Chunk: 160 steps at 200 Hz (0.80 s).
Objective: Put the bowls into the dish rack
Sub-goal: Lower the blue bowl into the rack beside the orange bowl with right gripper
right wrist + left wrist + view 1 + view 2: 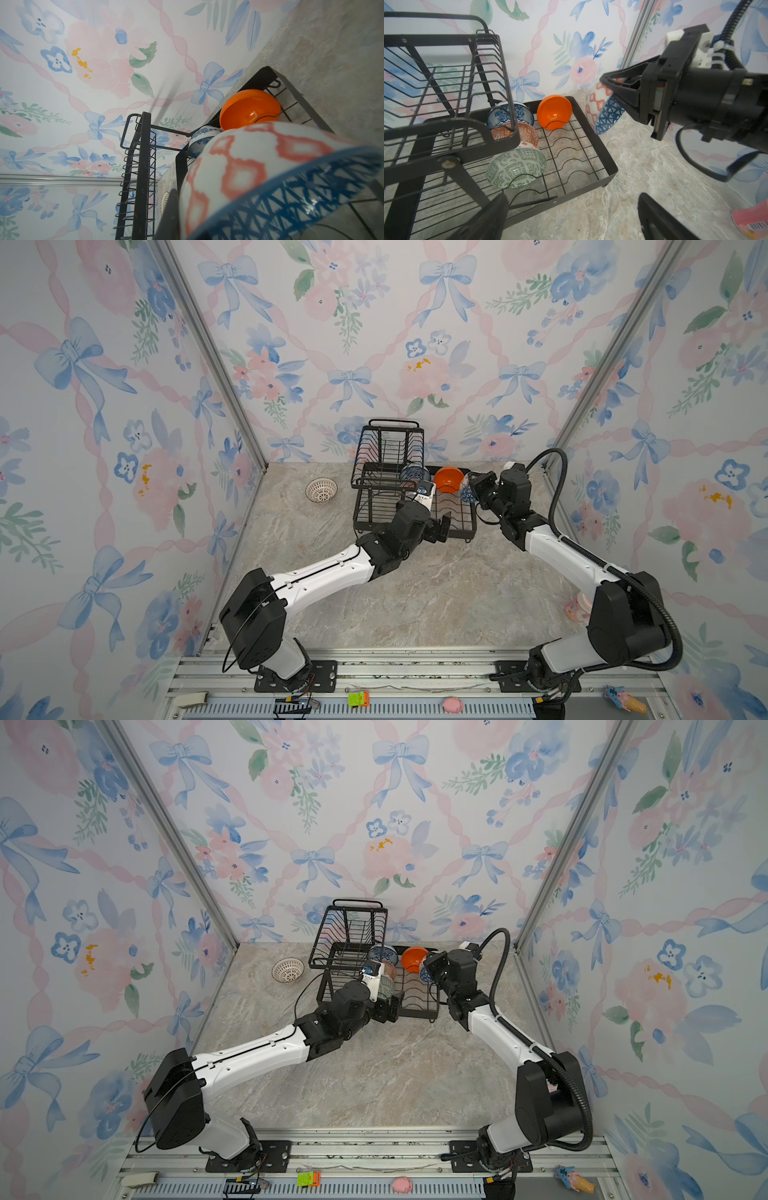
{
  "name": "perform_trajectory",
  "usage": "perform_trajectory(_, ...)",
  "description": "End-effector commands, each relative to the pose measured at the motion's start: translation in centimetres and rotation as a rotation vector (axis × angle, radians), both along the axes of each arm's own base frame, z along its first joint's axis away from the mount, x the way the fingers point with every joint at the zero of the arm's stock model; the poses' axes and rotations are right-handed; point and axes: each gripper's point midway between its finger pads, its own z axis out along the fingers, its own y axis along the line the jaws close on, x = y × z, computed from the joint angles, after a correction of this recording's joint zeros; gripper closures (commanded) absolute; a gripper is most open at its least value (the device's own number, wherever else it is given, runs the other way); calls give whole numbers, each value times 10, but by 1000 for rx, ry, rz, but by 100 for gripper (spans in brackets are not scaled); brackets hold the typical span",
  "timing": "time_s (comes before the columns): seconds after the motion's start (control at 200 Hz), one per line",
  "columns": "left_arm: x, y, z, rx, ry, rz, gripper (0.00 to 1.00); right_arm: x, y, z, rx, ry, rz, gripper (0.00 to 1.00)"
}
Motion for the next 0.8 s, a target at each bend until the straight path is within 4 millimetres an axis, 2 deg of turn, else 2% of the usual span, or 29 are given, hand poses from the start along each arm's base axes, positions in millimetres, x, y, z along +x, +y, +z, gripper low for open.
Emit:
perform_trajectory(0.0,2,-1,-12,4,38,-10,2,10,15,29,18,-155,38,100)
perform_trajectory(0.175,3,0,-18,2,52,-21,2,26,24,10,20,-161,50,100)
perform_trajectory(0.21,3,0,-20,3,56,-22,2,27,27,13,27,-177,58,100)
perform_trajectory(0.23,3,1,-20,4,56,-21,2,32,29,0,25,-159,63,100)
perform_trajectory(0.305,3,4,-22,7,58,-19,2,39,35,-10,40,-158,75,100)
perform_trajectory(0.61,2,14,-30,3,68,-18,2,56,59,-32,38,-203,122,100)
perform_trajectory(0.795,4,18,-37,6,77,-16,2,66,59,-46,41,-217,109,100)
